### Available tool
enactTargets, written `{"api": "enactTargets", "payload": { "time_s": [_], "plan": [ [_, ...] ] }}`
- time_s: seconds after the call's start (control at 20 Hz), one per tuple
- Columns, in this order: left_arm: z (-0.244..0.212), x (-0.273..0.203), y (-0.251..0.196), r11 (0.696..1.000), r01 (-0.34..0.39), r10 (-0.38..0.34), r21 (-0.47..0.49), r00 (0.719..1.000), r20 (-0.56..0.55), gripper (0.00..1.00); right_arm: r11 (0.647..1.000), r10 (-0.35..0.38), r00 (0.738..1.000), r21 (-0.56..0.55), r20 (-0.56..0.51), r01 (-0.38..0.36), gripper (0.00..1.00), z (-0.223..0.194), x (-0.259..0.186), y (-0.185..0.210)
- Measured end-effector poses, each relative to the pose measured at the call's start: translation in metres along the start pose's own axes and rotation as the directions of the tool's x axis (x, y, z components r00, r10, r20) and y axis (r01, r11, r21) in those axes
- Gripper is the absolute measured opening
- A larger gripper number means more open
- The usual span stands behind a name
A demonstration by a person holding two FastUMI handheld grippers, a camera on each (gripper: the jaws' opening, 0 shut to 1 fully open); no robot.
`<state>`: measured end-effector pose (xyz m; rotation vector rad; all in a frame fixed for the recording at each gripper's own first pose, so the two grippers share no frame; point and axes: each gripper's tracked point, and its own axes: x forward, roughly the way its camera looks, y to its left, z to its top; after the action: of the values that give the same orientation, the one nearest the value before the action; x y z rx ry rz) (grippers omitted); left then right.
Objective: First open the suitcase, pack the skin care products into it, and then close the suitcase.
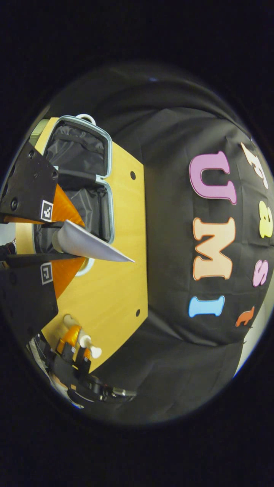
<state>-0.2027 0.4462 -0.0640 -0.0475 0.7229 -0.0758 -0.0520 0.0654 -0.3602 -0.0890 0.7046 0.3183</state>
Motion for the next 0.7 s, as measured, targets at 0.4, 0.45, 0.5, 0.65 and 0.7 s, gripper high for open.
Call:
{"api": "enactTargets", "payload": {
  "time_s": [0.4, 0.45, 0.5, 0.65, 0.7],
  "plan": [
    [-0.075, 0.047, 0.075, 0.995, -0.098, 0.084, -0.030, 0.949, -0.303, 0.27, 0.999, 0.032, 0.991, 0.033, 0.134, -0.037, 0.56, 0.088, -0.039, 0.024],
    [-0.086, 0.054, 0.080, 0.994, -0.102, 0.080, -0.042, 0.932, -0.353, 0.24, 0.999, 0.030, 0.989, 0.037, 0.146, -0.036, 0.57, 0.095, -0.043, 0.027],
    [-0.098, 0.062, 0.084, 0.993, -0.102, 0.072, -0.053, 0.915, -0.397, 0.25, 0.998, 0.032, 0.988, 0.040, 0.152, -0.038, 0.57, 0.100, -0.049, 0.032],
    [-0.124, 0.082, 0.095, 0.990, -0.121, 0.069, -0.075, 0.866, -0.494, 0.25, 0.999, 0.019, 0.987, 0.031, 0.160, -0.024, 0.55, 0.109, -0.059, 0.038],
    [-0.127, 0.086, 0.096, 0.989, -0.122, 0.062, -0.083, 0.856, -0.513, 0.25, 0.999, 0.018, 0.986, 0.034, 0.164, -0.024, 0.57, 0.113, -0.062, 0.041]
  ]
}}
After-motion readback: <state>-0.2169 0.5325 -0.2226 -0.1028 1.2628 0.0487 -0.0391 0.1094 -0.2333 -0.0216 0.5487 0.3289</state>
